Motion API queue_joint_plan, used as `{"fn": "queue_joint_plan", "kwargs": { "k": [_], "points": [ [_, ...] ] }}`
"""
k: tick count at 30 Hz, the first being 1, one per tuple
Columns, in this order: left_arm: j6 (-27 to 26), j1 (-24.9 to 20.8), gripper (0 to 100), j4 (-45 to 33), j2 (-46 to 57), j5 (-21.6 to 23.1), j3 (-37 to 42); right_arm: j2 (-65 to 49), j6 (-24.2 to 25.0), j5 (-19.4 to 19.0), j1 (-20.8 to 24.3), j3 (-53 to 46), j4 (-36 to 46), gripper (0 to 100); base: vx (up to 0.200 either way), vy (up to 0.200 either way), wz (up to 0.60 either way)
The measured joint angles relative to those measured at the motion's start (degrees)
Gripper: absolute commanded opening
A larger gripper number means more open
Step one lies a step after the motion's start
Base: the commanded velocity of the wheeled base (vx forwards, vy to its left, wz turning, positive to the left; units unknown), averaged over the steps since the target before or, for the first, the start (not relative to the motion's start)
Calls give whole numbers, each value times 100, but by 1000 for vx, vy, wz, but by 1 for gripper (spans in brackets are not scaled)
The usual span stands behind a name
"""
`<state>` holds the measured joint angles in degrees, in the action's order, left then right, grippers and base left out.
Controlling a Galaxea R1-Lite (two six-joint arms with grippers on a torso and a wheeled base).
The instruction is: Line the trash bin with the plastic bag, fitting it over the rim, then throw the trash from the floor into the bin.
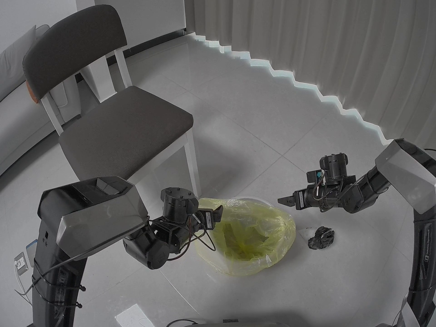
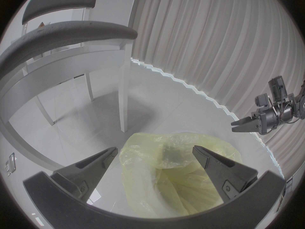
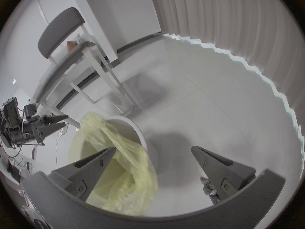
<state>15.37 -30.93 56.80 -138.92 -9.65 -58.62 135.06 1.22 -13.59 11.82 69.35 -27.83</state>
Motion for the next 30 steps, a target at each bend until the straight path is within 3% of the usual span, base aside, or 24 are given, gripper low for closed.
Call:
{"fn": "queue_joint_plan", "kwargs": {
  "k": [10, 18, 28, 29, 30],
  "points": [
    [-2, -49, 100, 139, 282, 0, 286, 271, -112, 0, 479, 887, 569, 100, 0, 0, 0],
    [-22, -82, 100, 402, 635, 0, 678, 662, -723, 5, 642, 1496, 897, 100, 0, 0, 0],
    [-44, -121, 100, 555, 855, -9, 891, 1050, -948, 10, 827, 1929, 1211, 100, 0, 0, 0],
    [-51, -121, 100, 567, 861, -9, 902, 1081, -986, 11, 831, 1959, 1215, 0, 0, 0, 0],
    [-57, -121, 100, 572, 868, -6, 912, 1111, -1013, 16, 831, 1985, 1213, 0, 0, 0, 0]
  ]
}}
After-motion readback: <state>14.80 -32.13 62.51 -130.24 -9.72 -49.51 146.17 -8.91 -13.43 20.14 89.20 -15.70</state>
